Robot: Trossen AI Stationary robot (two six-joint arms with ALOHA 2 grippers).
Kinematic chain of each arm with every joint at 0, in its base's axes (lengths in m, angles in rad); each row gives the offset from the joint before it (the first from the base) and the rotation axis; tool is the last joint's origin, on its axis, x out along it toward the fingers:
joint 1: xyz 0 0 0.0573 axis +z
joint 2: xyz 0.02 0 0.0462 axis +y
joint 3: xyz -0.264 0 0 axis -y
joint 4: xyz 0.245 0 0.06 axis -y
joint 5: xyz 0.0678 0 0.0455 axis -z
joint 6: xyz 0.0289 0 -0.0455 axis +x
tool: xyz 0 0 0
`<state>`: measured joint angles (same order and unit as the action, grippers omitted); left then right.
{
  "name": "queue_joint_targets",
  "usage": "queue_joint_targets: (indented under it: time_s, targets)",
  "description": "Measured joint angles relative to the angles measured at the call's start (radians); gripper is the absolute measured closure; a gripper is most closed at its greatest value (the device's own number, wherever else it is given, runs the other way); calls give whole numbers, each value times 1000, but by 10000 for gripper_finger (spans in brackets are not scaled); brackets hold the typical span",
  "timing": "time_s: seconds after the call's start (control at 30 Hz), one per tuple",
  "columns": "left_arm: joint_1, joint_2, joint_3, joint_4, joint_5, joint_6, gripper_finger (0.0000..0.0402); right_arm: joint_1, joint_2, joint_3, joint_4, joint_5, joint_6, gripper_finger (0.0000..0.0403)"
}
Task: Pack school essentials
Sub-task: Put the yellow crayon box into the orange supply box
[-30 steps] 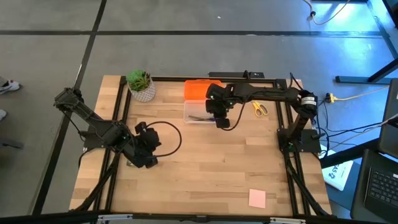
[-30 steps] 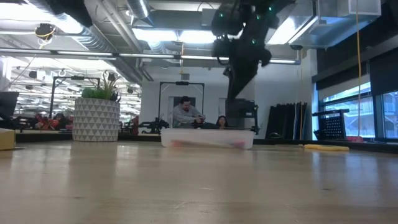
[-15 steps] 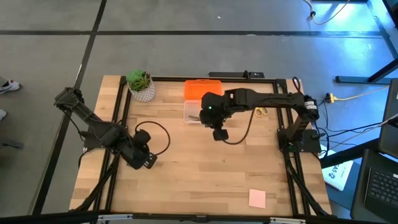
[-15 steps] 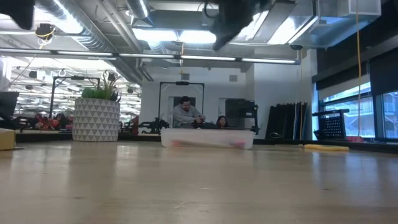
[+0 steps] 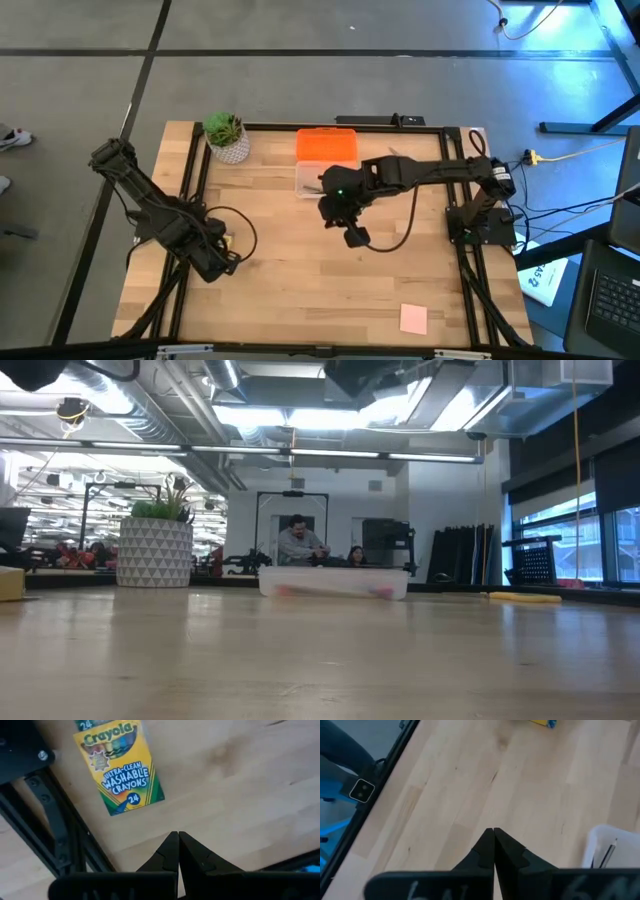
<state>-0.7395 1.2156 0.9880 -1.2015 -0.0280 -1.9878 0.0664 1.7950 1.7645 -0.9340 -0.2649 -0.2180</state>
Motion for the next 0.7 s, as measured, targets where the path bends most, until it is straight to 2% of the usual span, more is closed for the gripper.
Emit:
queue_joint_targets:
  time_s: [0.23,0.4,0.7]
  targets:
    - [-3,0,-7,36,-14,63,401,22,0,0,2,-3,1,390]
    - [-3,0,-7,35,-14,87,401,24,0,-1,2,-109,1,397]
    - [-3,0,-7,35,-14,86,402,24,0,-2,2,-113,2,379]
